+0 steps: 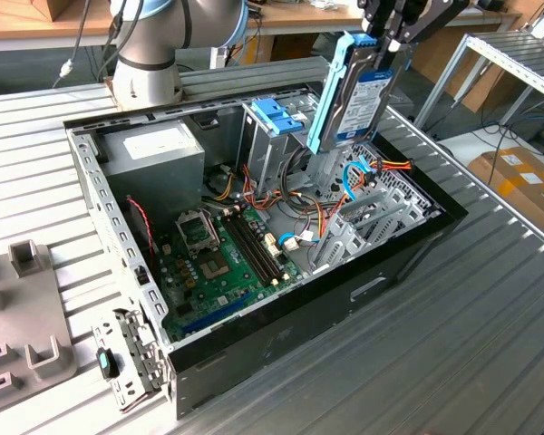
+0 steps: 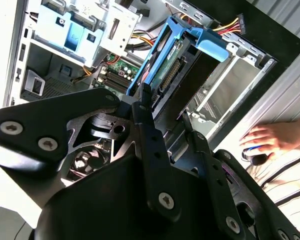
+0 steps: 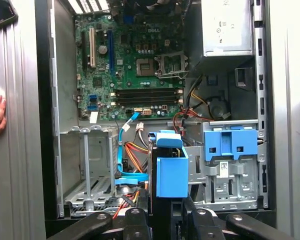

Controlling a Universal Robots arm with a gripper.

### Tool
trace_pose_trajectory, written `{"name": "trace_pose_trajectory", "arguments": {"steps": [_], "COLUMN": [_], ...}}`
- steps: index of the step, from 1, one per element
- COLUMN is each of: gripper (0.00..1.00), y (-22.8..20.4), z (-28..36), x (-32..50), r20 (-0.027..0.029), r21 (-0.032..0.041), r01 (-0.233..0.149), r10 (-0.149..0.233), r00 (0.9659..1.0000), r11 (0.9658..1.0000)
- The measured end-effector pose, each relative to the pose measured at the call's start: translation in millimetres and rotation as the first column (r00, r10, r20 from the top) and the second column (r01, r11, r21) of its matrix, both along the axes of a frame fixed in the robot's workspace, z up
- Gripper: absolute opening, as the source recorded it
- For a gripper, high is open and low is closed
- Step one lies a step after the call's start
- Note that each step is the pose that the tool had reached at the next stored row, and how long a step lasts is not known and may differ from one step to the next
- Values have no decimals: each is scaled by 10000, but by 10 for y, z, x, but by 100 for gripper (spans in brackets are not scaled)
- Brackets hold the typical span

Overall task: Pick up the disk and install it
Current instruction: 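Pick up the disk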

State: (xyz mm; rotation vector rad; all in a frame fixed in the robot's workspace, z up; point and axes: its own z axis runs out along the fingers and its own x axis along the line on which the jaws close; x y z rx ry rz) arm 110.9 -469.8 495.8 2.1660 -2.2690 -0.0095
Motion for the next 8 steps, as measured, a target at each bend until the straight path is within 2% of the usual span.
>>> {"name": "trace_pose_trajectory", "arguments": {"steps": [8], "gripper": [35], "y": [-17], "z": [0], "x": [0], "r20": [0], "r21": [0], "r01": [0], "r10": [0], "r00": [10000], "r11": [10000]}}
